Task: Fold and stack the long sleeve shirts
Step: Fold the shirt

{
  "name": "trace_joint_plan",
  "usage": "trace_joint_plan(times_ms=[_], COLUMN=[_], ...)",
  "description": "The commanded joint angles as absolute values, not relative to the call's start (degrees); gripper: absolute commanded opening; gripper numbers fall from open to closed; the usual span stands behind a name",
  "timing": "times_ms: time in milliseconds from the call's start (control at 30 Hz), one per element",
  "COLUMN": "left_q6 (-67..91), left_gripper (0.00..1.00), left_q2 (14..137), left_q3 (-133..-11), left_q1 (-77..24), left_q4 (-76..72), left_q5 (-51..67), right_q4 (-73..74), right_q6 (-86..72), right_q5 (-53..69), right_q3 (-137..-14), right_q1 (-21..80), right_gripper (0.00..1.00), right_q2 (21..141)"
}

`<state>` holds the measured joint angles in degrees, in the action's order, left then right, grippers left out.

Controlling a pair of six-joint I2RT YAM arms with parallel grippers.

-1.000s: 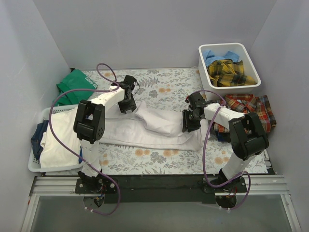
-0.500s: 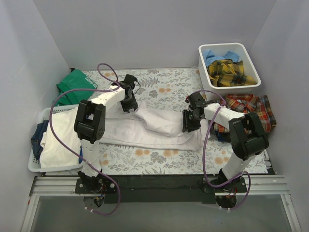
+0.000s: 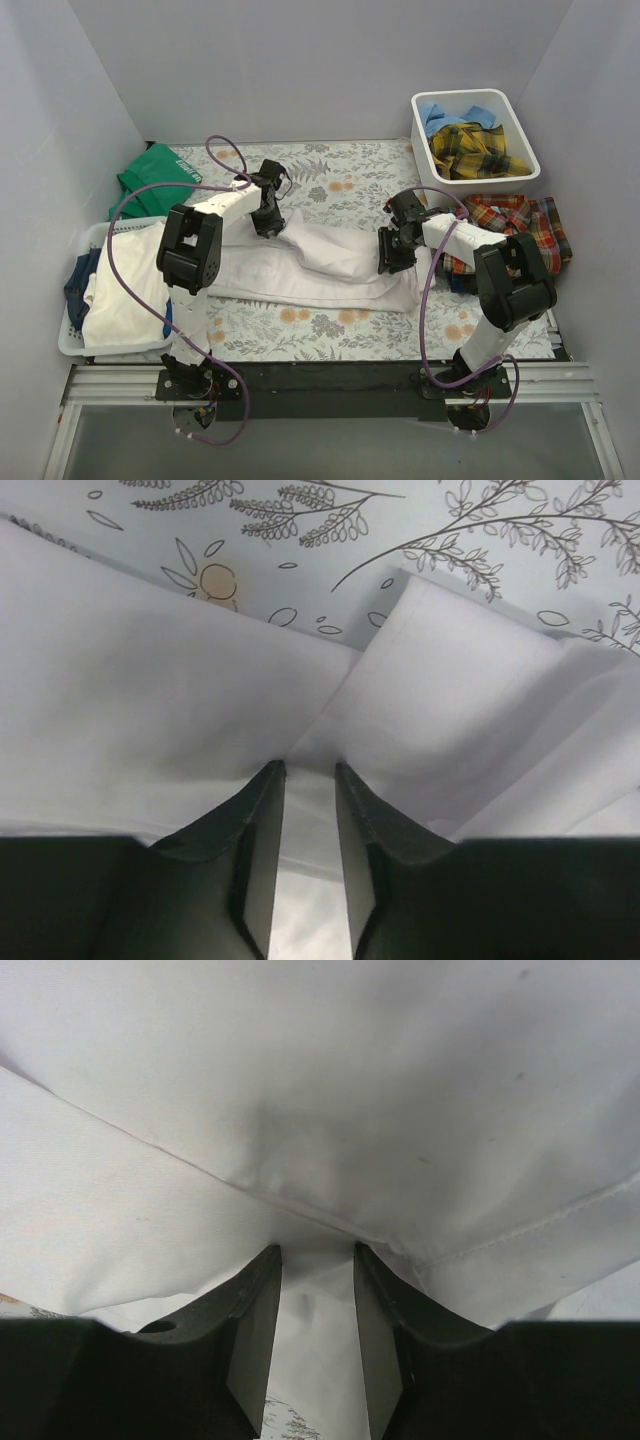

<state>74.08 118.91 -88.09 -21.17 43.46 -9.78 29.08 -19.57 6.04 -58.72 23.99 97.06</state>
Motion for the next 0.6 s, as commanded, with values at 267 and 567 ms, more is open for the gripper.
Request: trace_joint_plan(times_ms=[267, 567], left_q6=[73.8, 74.2], left_gripper=[0.01, 0.00], left_q2=[117.5, 114.6], left_q3=[-88.0, -89.6], left_q1=[-21.4, -21.4], left_q4=[45.7, 48.4], left_q5=[-12.5, -15.1], right_q4=[31.3, 31.2], right_q6=[-19.9, -20.0], right_q5=[5.2, 5.1], right_q3=[-59.8, -59.4], right_q1=[23.6, 23.6], right_gripper=[0.43, 0.43], right_q2=[97.4, 97.1])
